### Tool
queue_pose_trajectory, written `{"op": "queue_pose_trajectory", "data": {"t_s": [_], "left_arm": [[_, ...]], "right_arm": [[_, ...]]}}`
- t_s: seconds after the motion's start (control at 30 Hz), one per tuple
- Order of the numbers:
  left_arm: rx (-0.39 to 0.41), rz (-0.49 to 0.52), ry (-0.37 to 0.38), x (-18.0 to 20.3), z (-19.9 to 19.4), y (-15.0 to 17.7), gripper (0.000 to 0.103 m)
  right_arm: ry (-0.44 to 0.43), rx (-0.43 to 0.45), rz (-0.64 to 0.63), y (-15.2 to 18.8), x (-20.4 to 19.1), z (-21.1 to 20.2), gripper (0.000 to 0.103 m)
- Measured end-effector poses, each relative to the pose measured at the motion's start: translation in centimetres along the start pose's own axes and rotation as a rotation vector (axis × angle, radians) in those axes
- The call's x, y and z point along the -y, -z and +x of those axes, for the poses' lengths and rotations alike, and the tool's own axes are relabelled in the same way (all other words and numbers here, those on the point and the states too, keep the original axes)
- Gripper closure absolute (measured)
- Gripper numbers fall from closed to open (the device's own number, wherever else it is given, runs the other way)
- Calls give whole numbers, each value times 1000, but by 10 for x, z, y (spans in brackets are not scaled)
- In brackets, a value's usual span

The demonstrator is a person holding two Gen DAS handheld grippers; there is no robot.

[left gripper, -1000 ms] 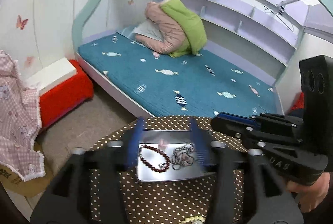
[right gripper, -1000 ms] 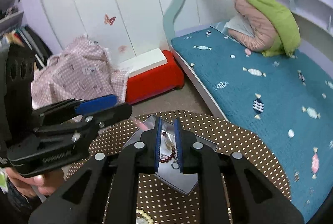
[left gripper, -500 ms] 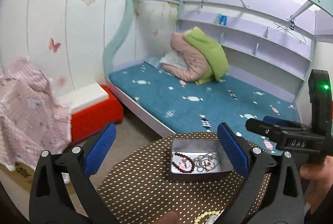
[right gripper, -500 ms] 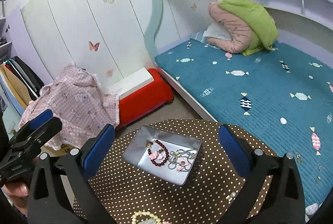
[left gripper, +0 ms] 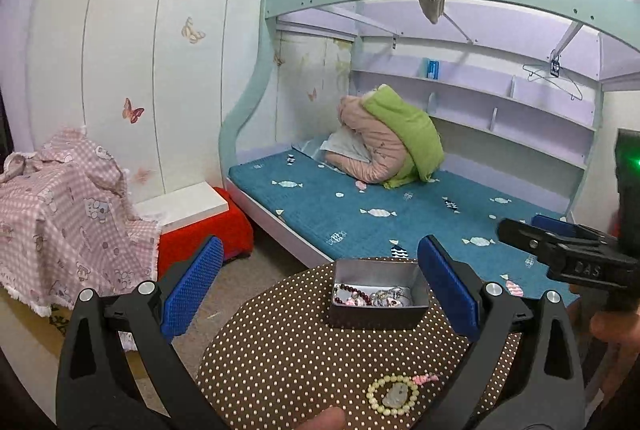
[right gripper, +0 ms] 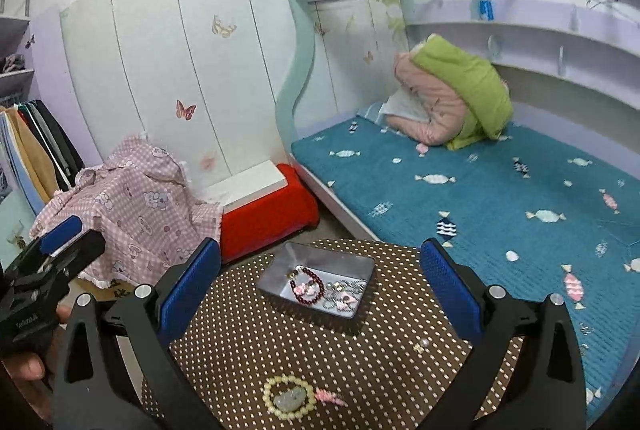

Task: Organize jewelry
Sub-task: 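Withdraw both open tools from the black box, then grasp the pale bead bracelet with the left tool while the right tool grasps a pink bunny charm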

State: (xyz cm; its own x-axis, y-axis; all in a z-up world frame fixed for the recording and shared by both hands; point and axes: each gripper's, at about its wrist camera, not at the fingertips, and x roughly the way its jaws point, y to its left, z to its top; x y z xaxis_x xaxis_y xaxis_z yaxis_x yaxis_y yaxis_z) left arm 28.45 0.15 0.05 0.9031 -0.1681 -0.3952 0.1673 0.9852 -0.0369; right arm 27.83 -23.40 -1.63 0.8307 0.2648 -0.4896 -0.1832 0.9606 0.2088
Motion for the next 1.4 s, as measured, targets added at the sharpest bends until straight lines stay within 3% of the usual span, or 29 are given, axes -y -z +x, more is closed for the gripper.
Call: {"op": "queue_pose_trajectory", "data": {"t_s": [0.37,0.77,1.1,1.4], "left_arm": [[-21,-31,-17,0,-36,44,5],[-123,-71,-12,-3,-37,107,5],[-223,-52,-18,-2,-8,141,5],[-342,0,2,10,56,170,5]], "right_arm": [[126,29,-44,53,-7,-52,7],[177,-12,-57,107,-17,-59,7],[193,-69,-29,124,-6,-47,7],[198,-163,-25,141,7,-20,7]]}}
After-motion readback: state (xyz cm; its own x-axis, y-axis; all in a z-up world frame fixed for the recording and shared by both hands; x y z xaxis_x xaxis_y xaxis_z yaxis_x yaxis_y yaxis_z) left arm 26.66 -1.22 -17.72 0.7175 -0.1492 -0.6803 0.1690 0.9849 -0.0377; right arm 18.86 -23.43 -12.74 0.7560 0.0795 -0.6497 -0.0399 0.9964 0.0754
